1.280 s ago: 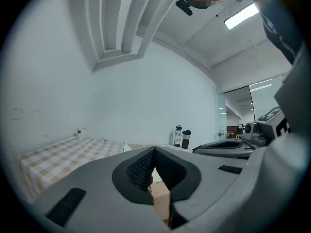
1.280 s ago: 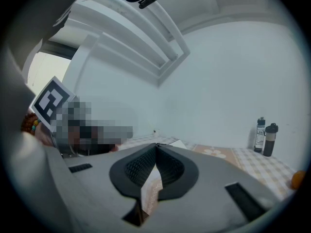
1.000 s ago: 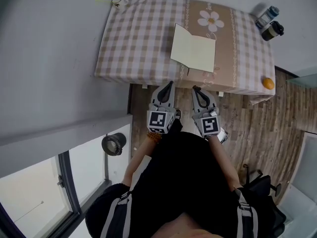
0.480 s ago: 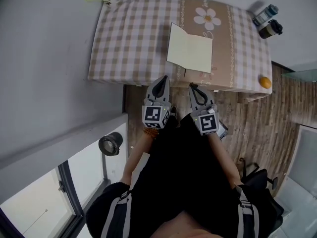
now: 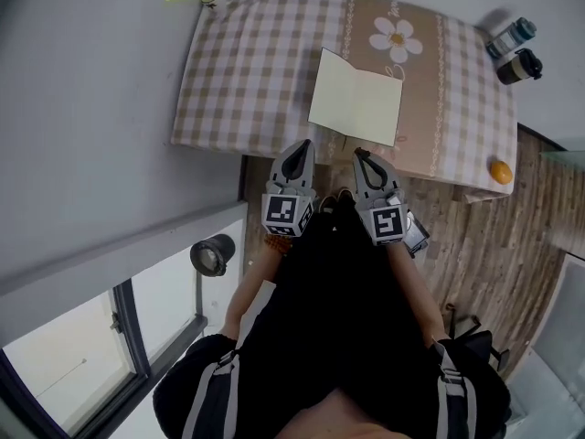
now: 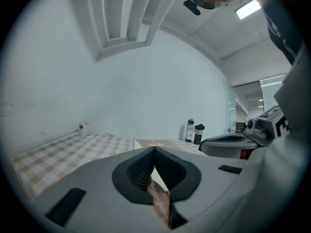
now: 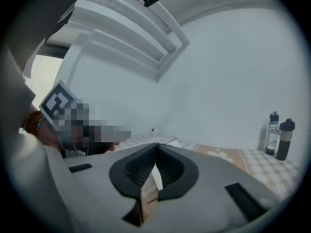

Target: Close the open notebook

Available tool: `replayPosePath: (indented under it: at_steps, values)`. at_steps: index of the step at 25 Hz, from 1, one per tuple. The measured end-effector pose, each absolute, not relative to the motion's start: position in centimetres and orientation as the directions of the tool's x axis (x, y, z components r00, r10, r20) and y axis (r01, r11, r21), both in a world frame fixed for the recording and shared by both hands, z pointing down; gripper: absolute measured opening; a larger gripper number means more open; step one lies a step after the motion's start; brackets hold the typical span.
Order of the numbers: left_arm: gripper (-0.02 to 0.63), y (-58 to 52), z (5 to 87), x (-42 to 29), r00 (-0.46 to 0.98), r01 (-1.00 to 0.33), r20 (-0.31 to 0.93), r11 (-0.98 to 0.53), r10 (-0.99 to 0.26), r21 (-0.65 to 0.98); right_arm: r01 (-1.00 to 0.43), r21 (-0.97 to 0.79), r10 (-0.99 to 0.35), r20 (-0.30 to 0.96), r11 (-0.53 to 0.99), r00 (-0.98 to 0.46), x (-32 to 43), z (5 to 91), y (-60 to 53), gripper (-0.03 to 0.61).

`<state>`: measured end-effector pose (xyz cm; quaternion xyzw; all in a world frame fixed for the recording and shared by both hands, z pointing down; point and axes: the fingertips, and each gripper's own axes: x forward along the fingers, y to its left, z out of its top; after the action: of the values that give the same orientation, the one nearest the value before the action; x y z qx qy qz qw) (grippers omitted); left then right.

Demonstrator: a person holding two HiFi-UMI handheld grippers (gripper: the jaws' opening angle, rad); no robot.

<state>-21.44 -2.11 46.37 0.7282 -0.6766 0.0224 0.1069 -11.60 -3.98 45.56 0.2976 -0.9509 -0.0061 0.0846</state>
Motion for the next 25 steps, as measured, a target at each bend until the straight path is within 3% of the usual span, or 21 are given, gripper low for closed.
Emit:
replayPosePath:
  at_steps: [6, 16, 18, 25]
  values:
    - [0.006, -2.9, 47.1, -21.0, 0.034, -0.999, 0.223, -0.025, -0.974, 0.044, -0.531, 0.109, -0.539, 0.072, 0.84, -0.839, -11.4, 44.1, -7.0, 0.006]
    - [0.008, -4.5, 51.3, -23.0, -0.011, -0.996, 0.297, 0.035, -0.955, 0.078, -0.47, 0.124, -0.482, 0.099, 0.874, -0.871, -12.2, 46.2, -7.9, 0.006]
    - [0.117, -5.7, 52.0, -23.2, 0.012, -0.994, 0.314, 0.023, -0.949, 0.106, -0.458, 0.148, -0.474, 0.102, 0.877, -0.875, -12.4, 46.0, -8.8, 0.006]
    - [0.124, -7.0, 53.6, -24.0, -0.005, -0.985, 0.346, 0.066, -0.938, 0.163, -0.478, 0.163, -0.497, 0.113, 0.863, -0.86, -11.7, 45.7, -10.1, 0.006]
